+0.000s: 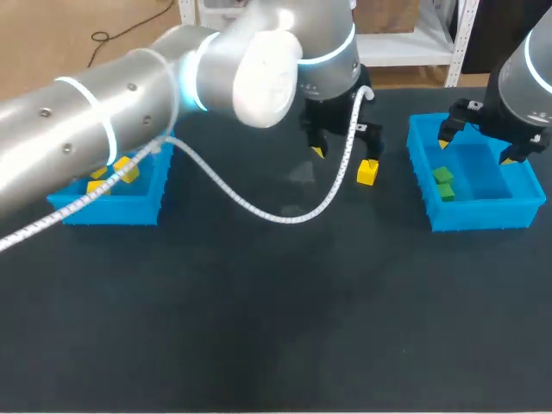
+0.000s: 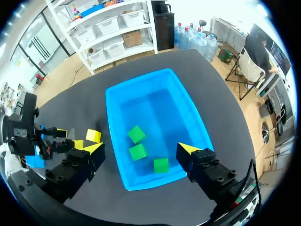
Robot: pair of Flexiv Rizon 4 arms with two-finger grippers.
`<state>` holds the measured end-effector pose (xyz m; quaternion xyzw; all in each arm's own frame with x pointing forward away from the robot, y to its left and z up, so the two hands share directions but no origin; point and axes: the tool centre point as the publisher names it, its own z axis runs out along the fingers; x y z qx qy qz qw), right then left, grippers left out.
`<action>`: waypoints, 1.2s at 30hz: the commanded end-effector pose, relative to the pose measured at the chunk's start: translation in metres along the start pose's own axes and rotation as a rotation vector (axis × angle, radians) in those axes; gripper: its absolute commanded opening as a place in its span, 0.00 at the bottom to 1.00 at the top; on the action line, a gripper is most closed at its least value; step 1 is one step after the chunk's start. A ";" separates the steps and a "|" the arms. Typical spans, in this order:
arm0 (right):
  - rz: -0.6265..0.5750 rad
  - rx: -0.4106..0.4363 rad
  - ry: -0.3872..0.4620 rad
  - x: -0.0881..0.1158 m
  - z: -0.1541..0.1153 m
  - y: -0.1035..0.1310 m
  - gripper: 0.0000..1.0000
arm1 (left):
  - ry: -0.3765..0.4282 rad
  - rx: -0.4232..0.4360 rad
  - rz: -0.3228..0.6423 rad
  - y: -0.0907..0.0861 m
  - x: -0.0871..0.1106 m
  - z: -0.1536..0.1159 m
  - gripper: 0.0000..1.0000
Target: Put the green cubes in the right bin and the yellow cubes in the left bin.
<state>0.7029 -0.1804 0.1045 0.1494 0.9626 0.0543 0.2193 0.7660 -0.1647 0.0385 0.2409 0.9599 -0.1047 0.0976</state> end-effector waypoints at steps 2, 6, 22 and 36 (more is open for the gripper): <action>0.002 0.000 -0.008 0.002 0.000 -0.001 1.00 | 0.068 0.010 0.007 -0.004 -0.005 0.002 1.00; 0.002 0.000 -0.008 0.002 0.000 -0.001 1.00 | 0.072 0.010 0.012 -0.007 -0.004 0.006 1.00; 0.002 0.000 -0.008 0.002 0.000 -0.001 1.00 | 0.104 -0.037 0.015 -0.007 -0.004 0.032 1.00; 0.002 0.000 -0.008 0.002 0.000 -0.001 1.00 | 0.124 -0.061 0.024 -0.014 -0.007 0.045 1.00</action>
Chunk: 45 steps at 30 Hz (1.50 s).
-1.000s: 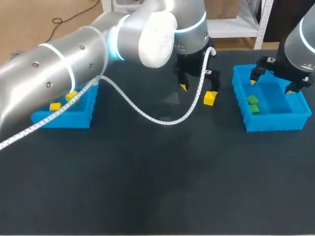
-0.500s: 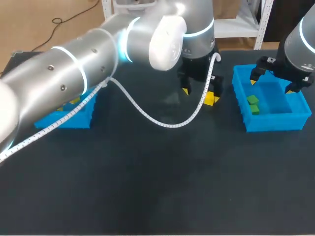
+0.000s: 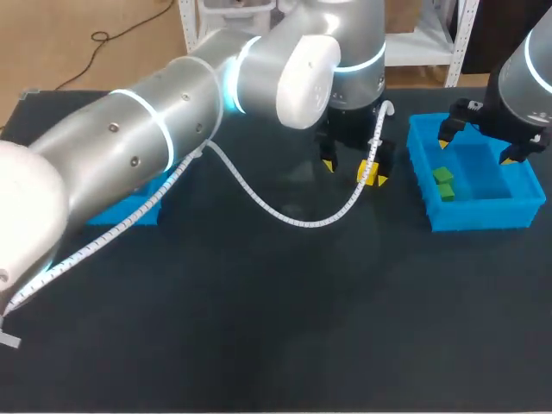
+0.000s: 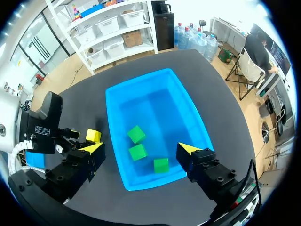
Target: Put the green cubes in the right bin and the yellow cubes in the left bin.
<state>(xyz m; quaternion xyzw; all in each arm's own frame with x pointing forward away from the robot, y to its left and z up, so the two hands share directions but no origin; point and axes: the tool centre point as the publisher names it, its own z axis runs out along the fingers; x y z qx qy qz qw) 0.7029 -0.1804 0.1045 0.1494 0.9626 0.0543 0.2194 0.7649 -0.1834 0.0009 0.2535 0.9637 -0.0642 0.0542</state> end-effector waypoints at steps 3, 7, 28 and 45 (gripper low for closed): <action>0.002 0.000 -0.008 0.002 0.000 -0.001 1.00 | 0.019 -0.008 0.007 -0.005 -0.010 0.005 1.00; 0.002 0.000 -0.008 0.002 0.000 -0.001 1.00 | 0.022 -0.018 0.008 -0.005 -0.013 0.008 1.00; 0.002 0.000 -0.008 0.002 0.000 -0.001 1.00 | 0.003 -0.053 0.012 0.000 -0.022 0.010 0.00; 0.002 0.000 -0.008 0.002 0.000 -0.001 1.00 | -0.262 -0.086 -0.036 0.172 0.011 -0.148 0.00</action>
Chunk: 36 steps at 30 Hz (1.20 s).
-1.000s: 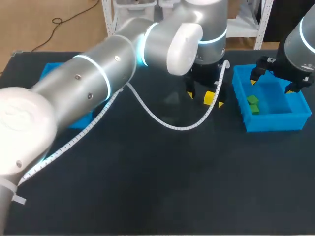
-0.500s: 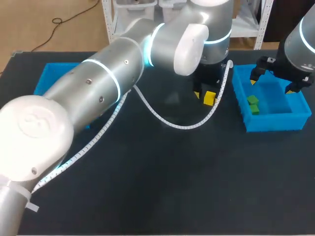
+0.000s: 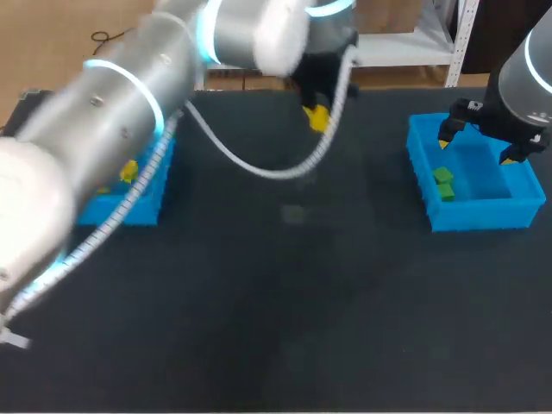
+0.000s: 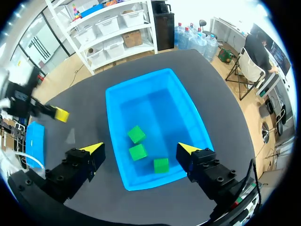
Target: Put the green cubes in the right bin and the yellow cubes in the left bin.
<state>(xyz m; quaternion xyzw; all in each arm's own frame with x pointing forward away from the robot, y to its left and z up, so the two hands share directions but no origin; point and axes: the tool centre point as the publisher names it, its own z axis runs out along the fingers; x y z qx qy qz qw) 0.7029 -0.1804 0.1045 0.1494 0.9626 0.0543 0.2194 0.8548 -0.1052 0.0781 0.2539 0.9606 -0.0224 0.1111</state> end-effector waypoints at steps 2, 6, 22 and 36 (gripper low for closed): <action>0.002 0.000 -0.008 0.002 0.000 -0.001 1.00 | -0.213 -0.010 -0.121 0.115 0.064 -0.083 0.00; 0.002 0.000 -0.008 0.002 0.000 -0.001 1.00 | -0.255 -0.074 -0.243 0.191 0.085 -0.108 0.00; 0.002 0.000 -0.008 0.002 0.000 -0.001 1.00 | -0.117 -0.197 -0.540 0.328 0.237 -0.094 0.00; 0.002 0.000 -0.008 0.002 0.000 -0.001 1.00 | -0.085 -0.168 -0.472 0.296 0.233 -0.080 0.00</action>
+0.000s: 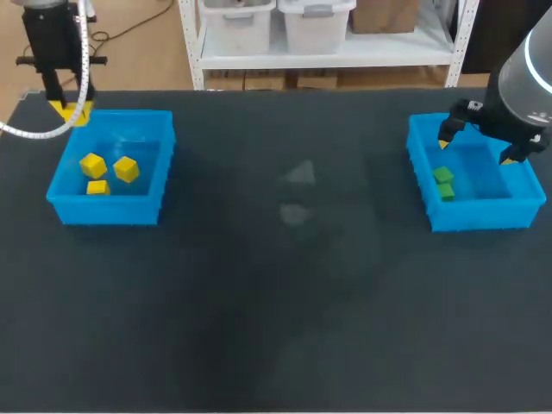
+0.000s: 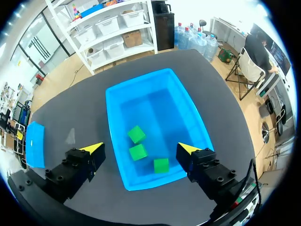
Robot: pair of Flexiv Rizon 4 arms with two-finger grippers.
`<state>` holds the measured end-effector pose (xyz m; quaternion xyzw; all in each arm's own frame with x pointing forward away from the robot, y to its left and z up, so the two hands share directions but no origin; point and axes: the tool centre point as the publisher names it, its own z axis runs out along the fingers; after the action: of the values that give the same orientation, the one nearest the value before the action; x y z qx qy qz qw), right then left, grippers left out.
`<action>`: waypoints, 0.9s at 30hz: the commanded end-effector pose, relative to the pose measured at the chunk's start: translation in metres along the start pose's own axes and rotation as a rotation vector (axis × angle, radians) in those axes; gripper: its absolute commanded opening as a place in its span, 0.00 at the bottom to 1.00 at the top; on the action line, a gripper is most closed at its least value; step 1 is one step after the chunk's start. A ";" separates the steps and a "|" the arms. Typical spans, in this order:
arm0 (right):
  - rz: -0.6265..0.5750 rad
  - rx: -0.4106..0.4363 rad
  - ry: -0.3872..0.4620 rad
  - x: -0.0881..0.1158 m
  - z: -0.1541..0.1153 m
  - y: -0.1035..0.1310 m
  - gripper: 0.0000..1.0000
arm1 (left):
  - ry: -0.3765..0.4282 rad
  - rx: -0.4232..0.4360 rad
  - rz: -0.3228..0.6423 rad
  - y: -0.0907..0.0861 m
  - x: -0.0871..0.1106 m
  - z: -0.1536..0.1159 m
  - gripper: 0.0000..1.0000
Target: Put the green cubes in the right bin and the yellow cubes in the left bin.
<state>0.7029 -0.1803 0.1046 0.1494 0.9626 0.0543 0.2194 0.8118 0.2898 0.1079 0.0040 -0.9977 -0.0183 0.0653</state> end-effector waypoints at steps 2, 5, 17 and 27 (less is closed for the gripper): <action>0.002 0.000 -0.008 0.002 0.000 -0.001 1.00 | -0.450 0.009 0.040 -0.028 0.027 0.005 0.00; 0.002 0.000 -0.008 0.002 0.000 -0.001 1.00 | -0.438 0.015 0.059 -0.039 0.029 0.010 0.00; 0.002 0.000 -0.008 0.002 0.000 -0.001 1.00 | -0.405 -0.044 0.075 -0.048 0.020 0.015 1.00; 0.002 0.000 -0.008 0.002 0.000 -0.001 1.00 | -0.405 -0.044 0.075 -0.048 0.020 0.015 1.00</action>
<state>0.7029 -0.1804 0.1046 0.1494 0.9626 0.0543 0.2194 0.7966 0.2407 0.0949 -0.0326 -0.9984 -0.0450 0.0048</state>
